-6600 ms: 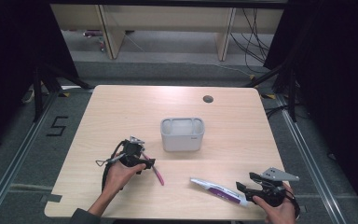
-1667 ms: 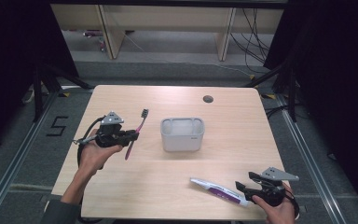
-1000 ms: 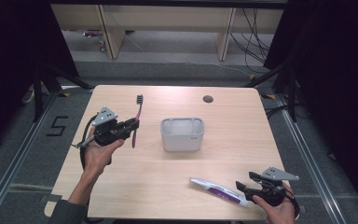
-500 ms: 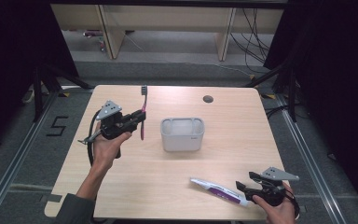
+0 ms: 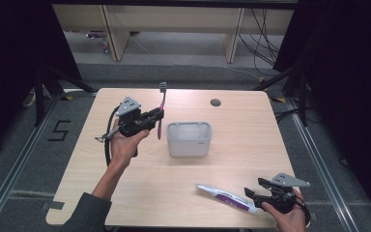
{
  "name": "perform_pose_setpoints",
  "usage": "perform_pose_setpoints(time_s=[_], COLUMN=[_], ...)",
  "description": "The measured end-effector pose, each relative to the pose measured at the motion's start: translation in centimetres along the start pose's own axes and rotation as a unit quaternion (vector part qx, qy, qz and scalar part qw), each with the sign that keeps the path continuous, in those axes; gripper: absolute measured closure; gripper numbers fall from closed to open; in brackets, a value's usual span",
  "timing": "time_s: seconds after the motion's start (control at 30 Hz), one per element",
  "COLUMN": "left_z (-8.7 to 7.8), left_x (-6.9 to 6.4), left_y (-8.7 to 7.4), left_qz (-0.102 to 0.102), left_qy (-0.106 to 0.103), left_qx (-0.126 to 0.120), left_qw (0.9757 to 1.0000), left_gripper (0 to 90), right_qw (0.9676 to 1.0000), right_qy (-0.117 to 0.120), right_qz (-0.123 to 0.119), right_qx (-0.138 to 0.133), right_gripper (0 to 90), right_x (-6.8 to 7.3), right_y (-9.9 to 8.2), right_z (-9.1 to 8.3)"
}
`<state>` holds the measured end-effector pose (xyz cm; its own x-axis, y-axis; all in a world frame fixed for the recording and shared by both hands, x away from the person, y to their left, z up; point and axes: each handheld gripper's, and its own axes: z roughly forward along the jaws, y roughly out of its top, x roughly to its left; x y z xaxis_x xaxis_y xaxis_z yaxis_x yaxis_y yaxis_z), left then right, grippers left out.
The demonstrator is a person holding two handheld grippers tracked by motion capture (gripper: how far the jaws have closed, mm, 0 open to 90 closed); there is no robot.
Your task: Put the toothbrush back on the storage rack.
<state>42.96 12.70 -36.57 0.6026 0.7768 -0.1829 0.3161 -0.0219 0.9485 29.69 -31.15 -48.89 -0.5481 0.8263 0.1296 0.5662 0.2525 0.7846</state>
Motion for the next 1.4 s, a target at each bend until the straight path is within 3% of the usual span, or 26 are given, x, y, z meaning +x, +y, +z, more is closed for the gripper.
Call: perform_pose_setpoints(time_s=[0.7,1.4], left_z=[4.1,6.9], left_x=[-1.0,0.0], left_y=[0.5,-2.3], left_qz=[0.006,-0.015], left_qy=[0.001,0.025], left_qx=[0.021,0.033], left_qw=[0.9998,0.999], left_gripper=[78.8,78.7], right_qw=[1.0,0.9999], right_qy=[0.002,0.008], right_qz=[-0.001,-0.008], right_qx=[0.001,0.003], right_gripper=[29.9,29.8], right_x=[0.0,-0.1], right_y=[0.0,0.0], right_z=[0.0,0.1])
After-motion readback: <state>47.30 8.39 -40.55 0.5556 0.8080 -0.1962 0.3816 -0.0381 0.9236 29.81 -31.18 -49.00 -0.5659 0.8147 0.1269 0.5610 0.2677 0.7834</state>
